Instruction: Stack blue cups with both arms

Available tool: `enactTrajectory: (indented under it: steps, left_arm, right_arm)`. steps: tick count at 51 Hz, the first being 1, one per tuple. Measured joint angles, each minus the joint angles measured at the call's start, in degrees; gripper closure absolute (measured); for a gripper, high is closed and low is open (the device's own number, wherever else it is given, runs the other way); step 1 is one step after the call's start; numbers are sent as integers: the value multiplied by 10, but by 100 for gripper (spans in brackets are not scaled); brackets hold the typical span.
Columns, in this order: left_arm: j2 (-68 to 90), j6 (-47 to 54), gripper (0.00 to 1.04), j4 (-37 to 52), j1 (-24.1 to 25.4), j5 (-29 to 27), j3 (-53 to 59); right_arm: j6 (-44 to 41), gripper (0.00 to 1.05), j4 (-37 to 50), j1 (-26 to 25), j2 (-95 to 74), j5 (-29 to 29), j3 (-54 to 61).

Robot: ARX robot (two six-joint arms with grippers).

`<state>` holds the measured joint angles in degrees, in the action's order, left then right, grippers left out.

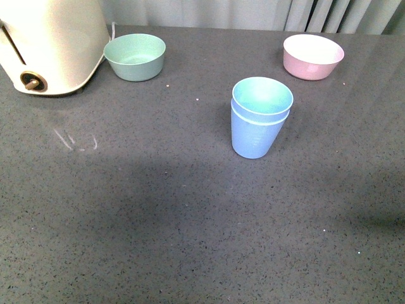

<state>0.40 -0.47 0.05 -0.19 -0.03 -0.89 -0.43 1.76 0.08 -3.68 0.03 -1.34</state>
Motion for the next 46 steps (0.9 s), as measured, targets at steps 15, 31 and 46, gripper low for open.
enactTrajectory:
  steps: [15,31,46]
  left_arm:
    - [0,0,9,0,0,0,0]
    - [0,0,9,0,0,0,0]
    - [0,0,9,0,0,0,0]
  right_arm:
    - [0,87,-16,0,33,0,0]
    - [0,33,-17,0,33,0,0]
    - [0,9,-17,0,33,0,0]
